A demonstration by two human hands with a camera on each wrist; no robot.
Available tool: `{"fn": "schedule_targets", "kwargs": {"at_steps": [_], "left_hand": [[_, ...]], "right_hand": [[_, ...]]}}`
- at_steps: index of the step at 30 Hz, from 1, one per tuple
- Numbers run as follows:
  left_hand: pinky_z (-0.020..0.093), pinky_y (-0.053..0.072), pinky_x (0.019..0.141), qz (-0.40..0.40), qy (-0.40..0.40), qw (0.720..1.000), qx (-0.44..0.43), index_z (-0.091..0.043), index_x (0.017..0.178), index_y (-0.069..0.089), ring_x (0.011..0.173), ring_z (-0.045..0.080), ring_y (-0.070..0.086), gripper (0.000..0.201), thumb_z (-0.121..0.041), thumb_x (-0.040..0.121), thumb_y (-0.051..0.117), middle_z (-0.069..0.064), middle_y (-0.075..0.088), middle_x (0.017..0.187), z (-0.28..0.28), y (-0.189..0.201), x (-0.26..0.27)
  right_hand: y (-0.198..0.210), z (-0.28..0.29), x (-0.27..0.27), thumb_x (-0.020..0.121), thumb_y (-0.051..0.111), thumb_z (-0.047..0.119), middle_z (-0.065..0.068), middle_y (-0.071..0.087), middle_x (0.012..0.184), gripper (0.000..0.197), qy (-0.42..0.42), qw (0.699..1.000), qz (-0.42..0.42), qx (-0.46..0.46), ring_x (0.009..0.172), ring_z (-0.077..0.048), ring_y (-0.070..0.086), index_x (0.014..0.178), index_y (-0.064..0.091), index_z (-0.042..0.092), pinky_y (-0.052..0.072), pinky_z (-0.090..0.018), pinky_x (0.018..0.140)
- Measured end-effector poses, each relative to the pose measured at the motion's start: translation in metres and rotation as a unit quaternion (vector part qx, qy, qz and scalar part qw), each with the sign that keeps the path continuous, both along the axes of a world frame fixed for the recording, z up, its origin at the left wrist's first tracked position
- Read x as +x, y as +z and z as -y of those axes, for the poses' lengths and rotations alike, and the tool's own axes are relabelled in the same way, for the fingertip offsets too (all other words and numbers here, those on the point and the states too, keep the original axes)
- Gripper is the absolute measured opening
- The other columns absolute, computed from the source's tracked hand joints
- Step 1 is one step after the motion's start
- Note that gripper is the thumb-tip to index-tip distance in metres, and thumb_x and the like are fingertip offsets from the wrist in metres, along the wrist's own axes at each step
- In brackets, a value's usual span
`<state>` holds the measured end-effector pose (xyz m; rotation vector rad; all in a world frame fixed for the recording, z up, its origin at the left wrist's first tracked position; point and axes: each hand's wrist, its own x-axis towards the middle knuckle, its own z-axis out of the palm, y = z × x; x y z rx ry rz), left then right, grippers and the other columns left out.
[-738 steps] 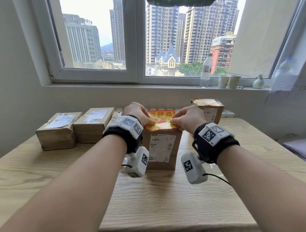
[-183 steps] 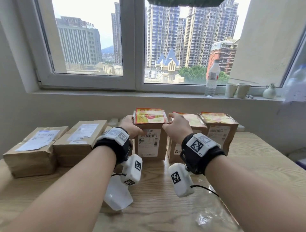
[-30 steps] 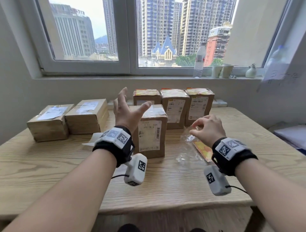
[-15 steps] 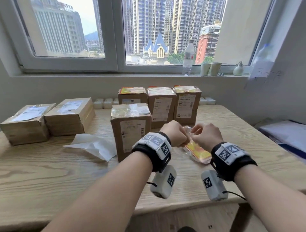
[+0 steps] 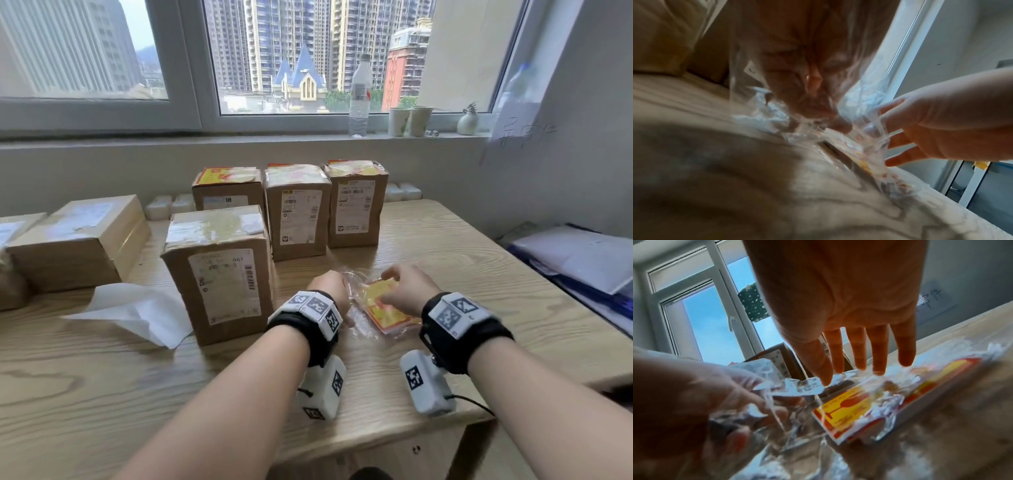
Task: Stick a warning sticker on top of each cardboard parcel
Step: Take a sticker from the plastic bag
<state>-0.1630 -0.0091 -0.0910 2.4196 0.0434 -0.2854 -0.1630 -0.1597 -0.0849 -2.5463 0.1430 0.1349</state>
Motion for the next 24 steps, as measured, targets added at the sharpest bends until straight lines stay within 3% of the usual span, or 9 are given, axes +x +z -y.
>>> {"fn": "schedule_targets", "kwargs": {"at_steps": [2, 5, 9, 10, 13, 16, 18, 21, 24], "left_hand": [[0.033, 0.061, 0.058, 0.016, 0.017, 0.999, -0.024, -0.014, 0.099, 0.068, 0.062, 0.022, 0.073, 0.025, -0.001, 0.087, 0.05, 0.007, 0.07, 0.092, 0.004, -0.005, 0.007], [0.029, 0.057, 0.071, 0.051, 0.042, 0.998, -0.024, -0.017, 0.091, 0.069, 0.086, 0.024, 0.069, 0.013, -0.012, 0.081, 0.063, 0.005, 0.071, 0.099, 0.008, -0.008, 0.017], [0.031, 0.054, 0.084, 0.04, 0.093, 0.992, -0.078, -0.011, 0.109, 0.069, 0.1, 0.026, 0.066, 0.026, -0.013, 0.084, 0.064, 0.008, 0.069, 0.109, 0.012, -0.014, 0.026], [0.031, 0.055, 0.084, 0.043, 0.113, 0.988, -0.098, -0.011, 0.106, 0.071, 0.098, 0.026, 0.066, 0.023, -0.012, 0.084, 0.062, 0.008, 0.07, 0.107, 0.013, -0.015, 0.027], [0.024, 0.053, 0.072, 0.045, 0.143, 0.979, -0.139, -0.015, 0.075, 0.07, 0.08, 0.021, 0.067, 0.014, -0.009, 0.082, 0.061, 0.001, 0.069, 0.084, 0.016, -0.018, 0.028], [0.027, 0.054, 0.072, 0.022, 0.118, 0.983, -0.14, -0.013, 0.071, 0.069, 0.08, 0.024, 0.067, 0.008, -0.017, 0.078, 0.071, 0.004, 0.07, 0.08, 0.015, -0.011, 0.027], [0.029, 0.055, 0.065, 0.022, 0.096, 0.985, -0.142, -0.013, 0.06, 0.064, 0.075, 0.024, 0.068, 0.018, -0.015, 0.076, 0.072, 0.007, 0.07, 0.072, 0.012, -0.002, 0.025], [0.019, 0.047, 0.051, 0.041, 0.091, 0.983, -0.157, -0.015, 0.066, 0.069, 0.07, 0.016, 0.073, 0.011, -0.018, 0.076, 0.072, 0.007, 0.074, 0.072, 0.003, 0.015, 0.022], [0.023, 0.056, 0.061, 0.084, 0.113, 0.973, -0.182, -0.018, 0.064, 0.071, 0.064, 0.012, 0.072, 0.01, -0.019, 0.074, 0.072, 0.003, 0.074, 0.066, -0.005, 0.034, 0.016]], "right_hand": [[-0.003, -0.003, 0.003, 0.079, 0.07, 0.011, -0.005, 0.059, 0.123, 0.049, 0.007, 1.0, -0.01, 0.01, 0.102, -0.019, 0.058, 0.126, 0.056, 0.019, 0.052, -0.032, 0.085], [-0.005, -0.001, 0.01, 0.076, 0.076, 0.011, -0.005, 0.063, 0.116, 0.049, -0.015, 0.999, -0.009, 0.026, 0.101, -0.02, 0.061, 0.121, 0.059, 0.018, 0.053, -0.035, 0.088], [-0.005, 0.003, 0.015, 0.075, 0.076, 0.006, -0.005, 0.067, 0.109, 0.039, -0.037, 0.999, 0.002, 0.034, 0.1, -0.02, 0.062, 0.112, 0.065, 0.016, 0.053, -0.032, 0.085], [-0.006, 0.004, 0.016, 0.075, 0.076, 0.006, -0.005, 0.068, 0.106, 0.034, -0.039, 0.999, 0.004, 0.036, 0.098, -0.02, 0.063, 0.107, 0.066, 0.016, 0.053, -0.031, 0.083], [-0.008, 0.007, 0.017, 0.077, 0.076, 0.009, -0.003, 0.068, 0.095, 0.018, -0.049, 0.998, 0.016, 0.037, 0.088, -0.017, 0.064, 0.086, 0.067, 0.02, 0.05, -0.028, 0.073], [-0.005, 0.012, 0.018, 0.081, 0.072, 0.012, -0.002, 0.069, 0.09, 0.017, -0.078, 0.995, 0.055, 0.031, 0.084, -0.018, 0.063, 0.07, 0.066, 0.023, 0.048, -0.026, 0.073], [-0.002, 0.015, 0.017, 0.083, 0.071, 0.015, -0.003, 0.07, 0.092, 0.014, -0.094, 0.992, 0.074, 0.026, 0.09, -0.021, 0.064, 0.072, 0.068, 0.023, 0.045, -0.023, 0.076], [0.002, 0.018, 0.016, 0.083, 0.068, 0.013, -0.005, 0.072, 0.095, 0.019, -0.11, 0.99, 0.085, 0.012, 0.094, -0.025, 0.065, 0.068, 0.066, 0.024, 0.047, -0.025, 0.076], [0.005, 0.019, 0.015, 0.084, 0.065, 0.012, -0.006, 0.072, 0.098, 0.016, -0.123, 0.989, 0.083, -0.002, 0.093, -0.026, 0.065, 0.074, 0.069, 0.024, 0.052, -0.029, 0.08]]}}
